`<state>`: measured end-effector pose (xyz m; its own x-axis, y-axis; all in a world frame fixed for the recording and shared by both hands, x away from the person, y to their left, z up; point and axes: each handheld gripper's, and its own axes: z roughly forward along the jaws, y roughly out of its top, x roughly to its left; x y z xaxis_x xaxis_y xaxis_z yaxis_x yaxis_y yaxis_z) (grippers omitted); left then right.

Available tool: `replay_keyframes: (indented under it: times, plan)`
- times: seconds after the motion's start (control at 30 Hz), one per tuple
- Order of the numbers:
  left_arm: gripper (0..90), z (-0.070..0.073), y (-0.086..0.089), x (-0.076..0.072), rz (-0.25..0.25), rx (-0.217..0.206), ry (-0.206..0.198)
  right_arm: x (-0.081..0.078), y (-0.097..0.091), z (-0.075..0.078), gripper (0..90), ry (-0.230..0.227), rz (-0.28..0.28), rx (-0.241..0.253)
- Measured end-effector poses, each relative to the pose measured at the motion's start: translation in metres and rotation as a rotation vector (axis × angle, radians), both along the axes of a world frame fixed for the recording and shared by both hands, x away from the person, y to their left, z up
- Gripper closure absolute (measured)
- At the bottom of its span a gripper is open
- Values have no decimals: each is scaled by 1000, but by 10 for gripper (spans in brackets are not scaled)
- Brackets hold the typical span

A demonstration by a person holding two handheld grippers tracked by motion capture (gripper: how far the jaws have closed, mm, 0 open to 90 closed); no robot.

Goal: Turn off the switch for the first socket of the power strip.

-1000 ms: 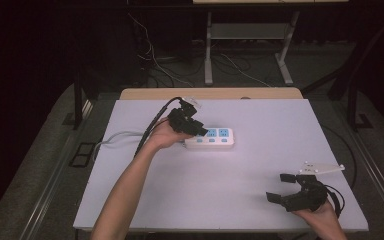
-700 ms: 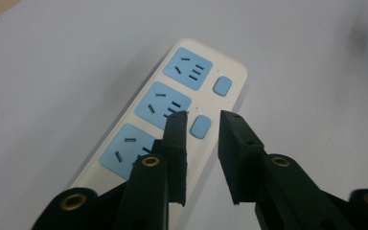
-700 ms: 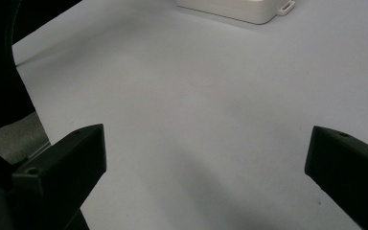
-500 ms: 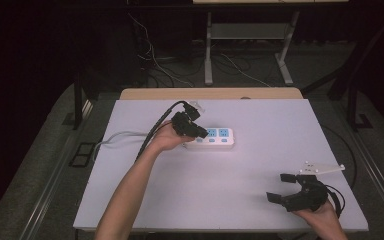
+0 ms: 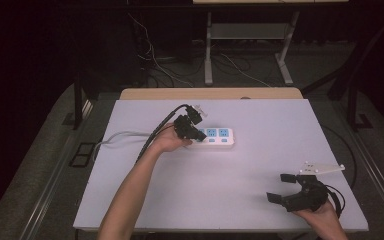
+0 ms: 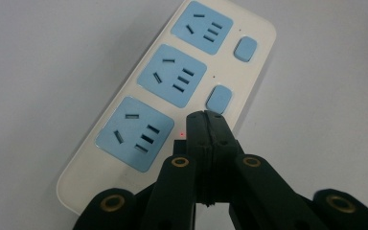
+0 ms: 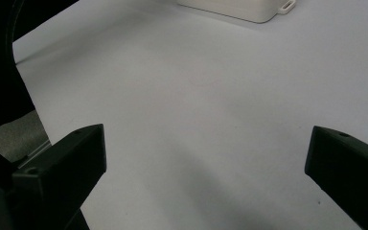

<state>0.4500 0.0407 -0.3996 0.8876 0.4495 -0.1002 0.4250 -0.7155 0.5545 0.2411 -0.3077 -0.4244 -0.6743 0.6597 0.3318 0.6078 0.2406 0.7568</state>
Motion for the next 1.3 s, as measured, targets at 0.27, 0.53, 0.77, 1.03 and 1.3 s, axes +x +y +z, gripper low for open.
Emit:
replay_keyframes:
  times: [0.27,0.53,0.77,1.03,1.3]
  plan:
    - [890,-4,-1,1,14,37,-11,0,0,0,2,0,1,-2]
    - [892,-4,-5,-2,-1,50,-20,0,1,0,2,-2,3,-1]
    - [896,-6,-2,1,13,19,13,-1,2,0,2,-3,7,-2]
    - [897,-13,11,7,53,-87,80,-1,2,-1,2,3,10,-2]
    - [898,-16,15,4,63,-121,66,-1,2,-1,2,1,8,-1]
